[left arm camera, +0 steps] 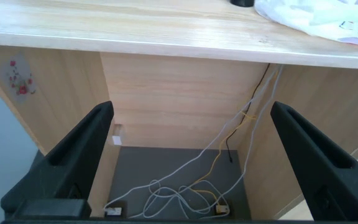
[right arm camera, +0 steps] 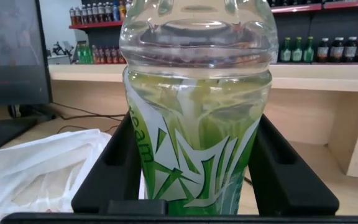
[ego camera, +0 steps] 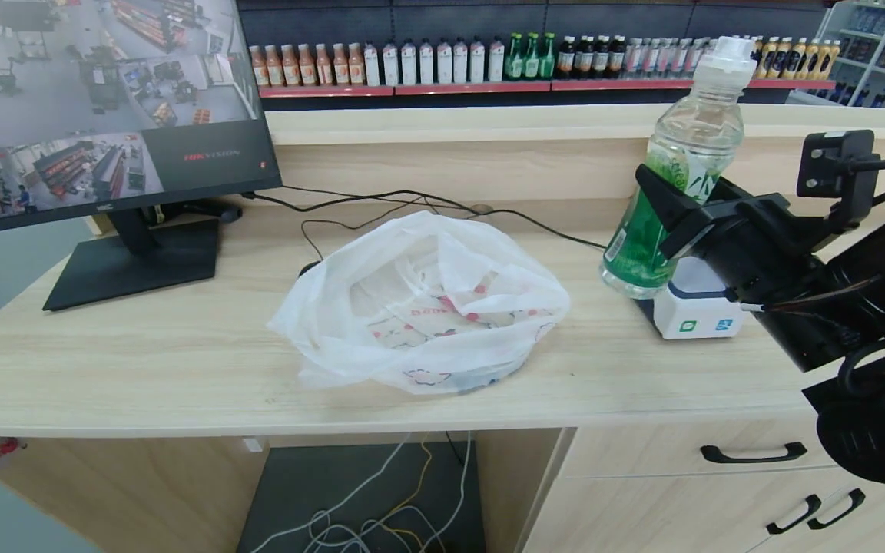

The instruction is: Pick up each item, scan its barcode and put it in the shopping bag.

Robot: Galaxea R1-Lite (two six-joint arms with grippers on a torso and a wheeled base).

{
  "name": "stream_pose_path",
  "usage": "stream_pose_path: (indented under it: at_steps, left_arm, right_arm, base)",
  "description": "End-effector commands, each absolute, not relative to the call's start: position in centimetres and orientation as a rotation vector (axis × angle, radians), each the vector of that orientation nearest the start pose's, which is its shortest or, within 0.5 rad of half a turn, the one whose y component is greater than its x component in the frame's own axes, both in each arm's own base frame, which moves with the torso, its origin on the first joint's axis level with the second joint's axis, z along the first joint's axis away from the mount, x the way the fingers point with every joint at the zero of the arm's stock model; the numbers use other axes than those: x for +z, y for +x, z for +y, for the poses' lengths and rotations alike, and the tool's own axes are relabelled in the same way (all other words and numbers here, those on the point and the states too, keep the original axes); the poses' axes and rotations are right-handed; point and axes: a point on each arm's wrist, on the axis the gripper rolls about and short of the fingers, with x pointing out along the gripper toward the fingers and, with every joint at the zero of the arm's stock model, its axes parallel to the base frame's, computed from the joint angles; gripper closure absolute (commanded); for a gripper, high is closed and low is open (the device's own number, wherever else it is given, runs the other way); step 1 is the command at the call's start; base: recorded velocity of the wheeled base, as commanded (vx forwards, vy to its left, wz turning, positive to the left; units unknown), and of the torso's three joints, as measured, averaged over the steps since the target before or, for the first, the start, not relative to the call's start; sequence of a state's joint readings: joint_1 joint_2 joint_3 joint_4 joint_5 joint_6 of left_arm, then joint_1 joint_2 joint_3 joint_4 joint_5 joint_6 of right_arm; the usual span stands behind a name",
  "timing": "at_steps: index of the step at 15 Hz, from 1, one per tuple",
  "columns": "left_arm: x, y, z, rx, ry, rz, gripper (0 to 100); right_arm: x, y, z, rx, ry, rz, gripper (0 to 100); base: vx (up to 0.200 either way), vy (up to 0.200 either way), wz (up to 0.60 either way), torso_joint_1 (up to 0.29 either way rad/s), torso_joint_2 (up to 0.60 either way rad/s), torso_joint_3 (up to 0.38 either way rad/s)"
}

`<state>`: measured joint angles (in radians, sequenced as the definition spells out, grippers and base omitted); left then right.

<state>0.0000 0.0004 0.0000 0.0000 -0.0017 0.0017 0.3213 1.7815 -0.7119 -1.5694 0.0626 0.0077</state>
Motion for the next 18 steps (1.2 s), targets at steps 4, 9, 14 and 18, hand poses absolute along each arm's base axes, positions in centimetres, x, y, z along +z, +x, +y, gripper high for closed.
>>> stream_pose_path:
  at_steps: [4, 9, 14, 18]
  left_arm:
    - [7.5, -2.3, 0.0, -0.002, 0.002, 0.0, 0]
    - [7.5, -2.3, 0.0, -0.002, 0.005, 0.0, 0]
    - [7.5, -2.3, 0.0, -0.002, 0.003, 0.0, 0]
    - [7.5, -2.3, 0.0, -0.002, 0.003, 0.0, 0]
  right_arm:
    - [22.8, 28.7, 9.7, 0.379, 0.069, -0.508, 100]
    - [23.0, 27.5, 12.9, 0.53, 0.047, -0.53, 100]
    - [23.5, 29.6, 17.0, 0.594, 0.017, -0.61, 100]
    - [22.3, 31.5, 20.7, 0.584, 0.058, -0.609, 100]
  base:
    - [0.0, 0.2, 0.0, 0.0, 0.0, 0.001]
    - [0.0, 0.0, 0.0, 0.0, 0.0, 0.0]
    - [0.0, 0.0, 0.0, 0.0, 0.0, 0.0]
    - [0.0, 0.0, 0.0, 0.0, 0.0, 0.0]
